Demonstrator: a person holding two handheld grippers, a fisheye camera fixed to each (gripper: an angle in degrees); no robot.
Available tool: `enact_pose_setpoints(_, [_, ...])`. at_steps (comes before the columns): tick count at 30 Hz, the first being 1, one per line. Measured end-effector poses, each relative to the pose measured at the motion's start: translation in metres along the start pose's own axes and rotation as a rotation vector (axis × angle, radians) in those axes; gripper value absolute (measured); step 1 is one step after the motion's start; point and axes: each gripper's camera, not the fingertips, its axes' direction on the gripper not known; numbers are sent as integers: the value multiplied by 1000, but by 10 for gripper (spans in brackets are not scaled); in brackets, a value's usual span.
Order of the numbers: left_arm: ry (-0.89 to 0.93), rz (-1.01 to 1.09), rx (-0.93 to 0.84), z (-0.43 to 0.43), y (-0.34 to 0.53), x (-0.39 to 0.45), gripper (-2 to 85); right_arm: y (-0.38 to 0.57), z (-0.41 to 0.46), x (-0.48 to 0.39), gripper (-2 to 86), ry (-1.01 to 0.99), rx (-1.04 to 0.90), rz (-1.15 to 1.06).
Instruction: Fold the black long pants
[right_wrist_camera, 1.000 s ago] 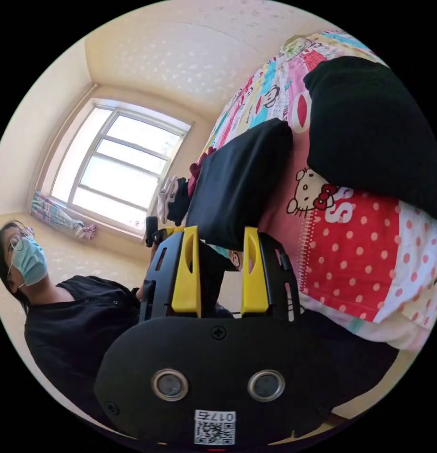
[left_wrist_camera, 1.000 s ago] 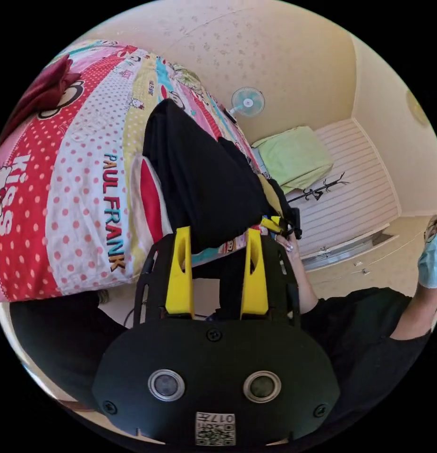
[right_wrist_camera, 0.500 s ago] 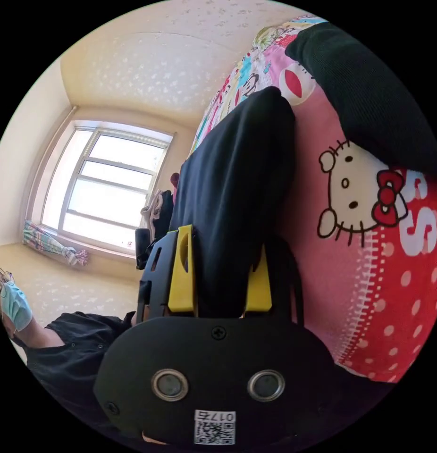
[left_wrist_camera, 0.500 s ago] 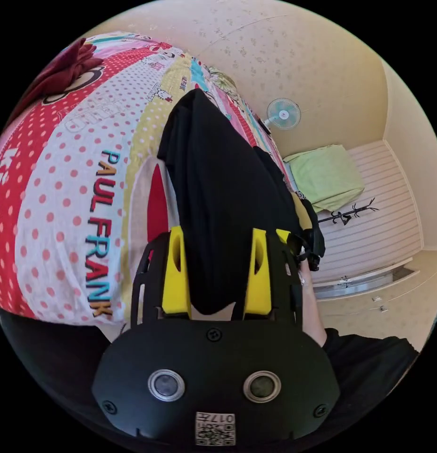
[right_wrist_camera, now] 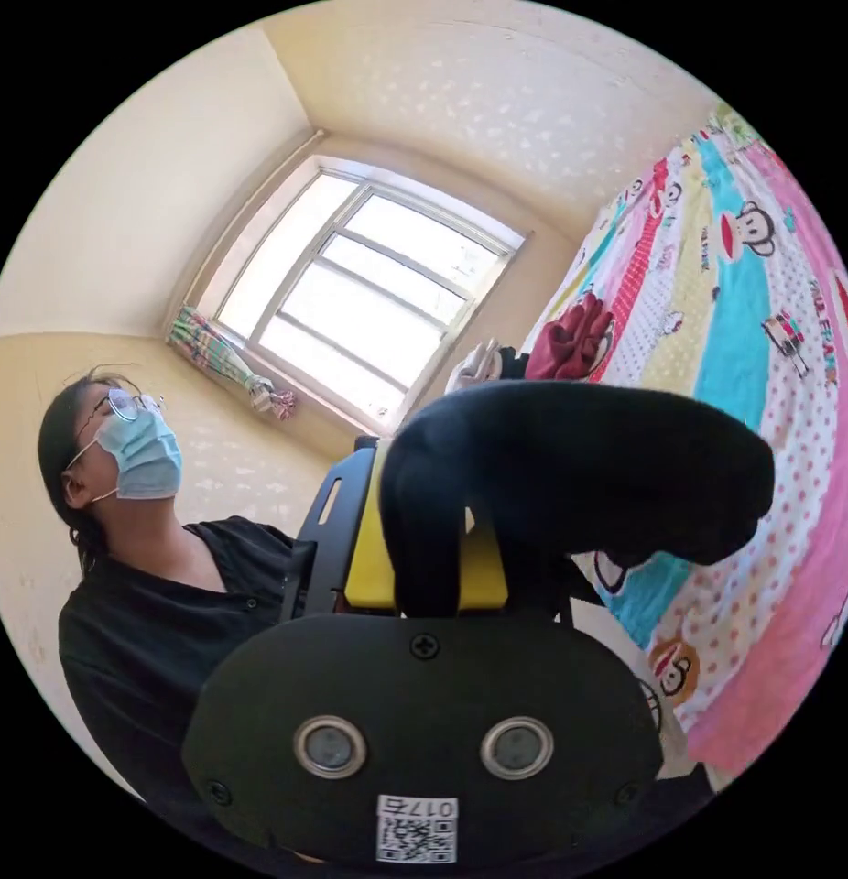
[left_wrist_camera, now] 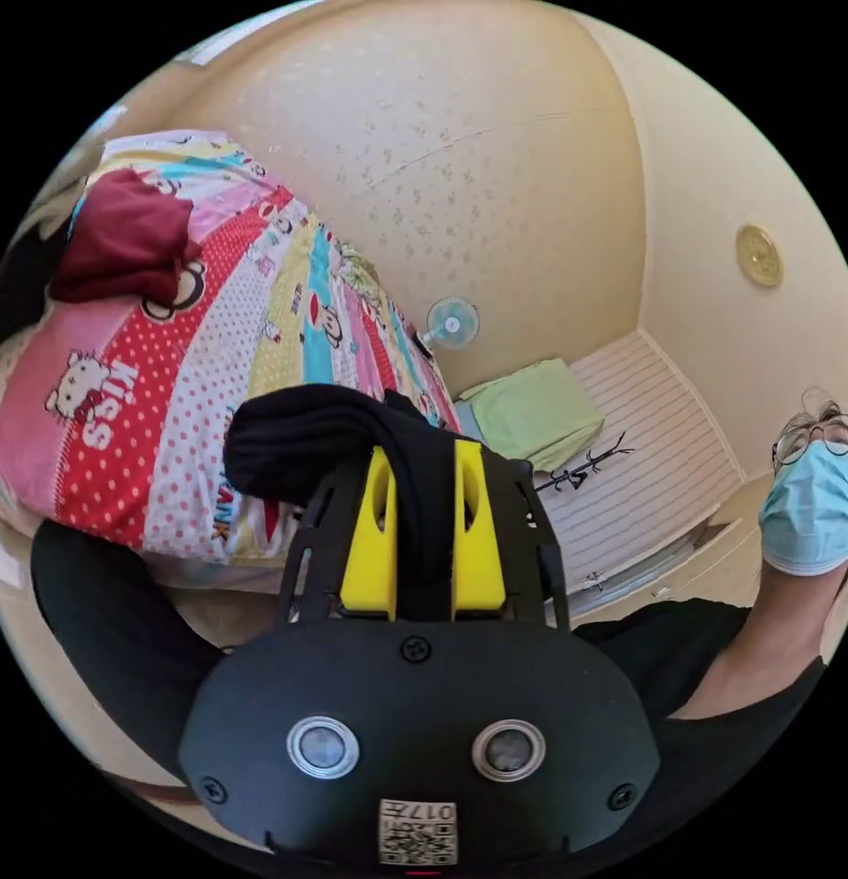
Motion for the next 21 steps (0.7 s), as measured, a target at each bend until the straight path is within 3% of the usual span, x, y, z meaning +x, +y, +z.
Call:
enact_pose_setpoints(5, [-114,172,202,-66,-92,10,100,-139,106,-26,95,-58,-68,-249])
enact_pose_setpoints(8, [-306,215,278,-97,-145,-2,116,-217,185,-12,96,-67,-110,-296])
enact_pose_setpoints(10, [-592,79,289,-115,-169,-38,130,-257,257,32,106,69,-179,-266])
enact_pose_setpoints(12, [-718,-57,236,-124,-162,-74,131,-262,303,95,114,217,-250,-99])
enact_pose_setpoints(14, [-701,-129,177,-125,-135,-108,125,-233,331,161,105,337,-324,81])
enact_pose_setpoints(19, [-767,-227,-14,-78,-30,-166,75,-51,343,278,22,391,-523,234])
enact_pose_setpoints(21, [-806,-223,-95,-54,-17,-171,67,1,319,282,14,333,-455,214])
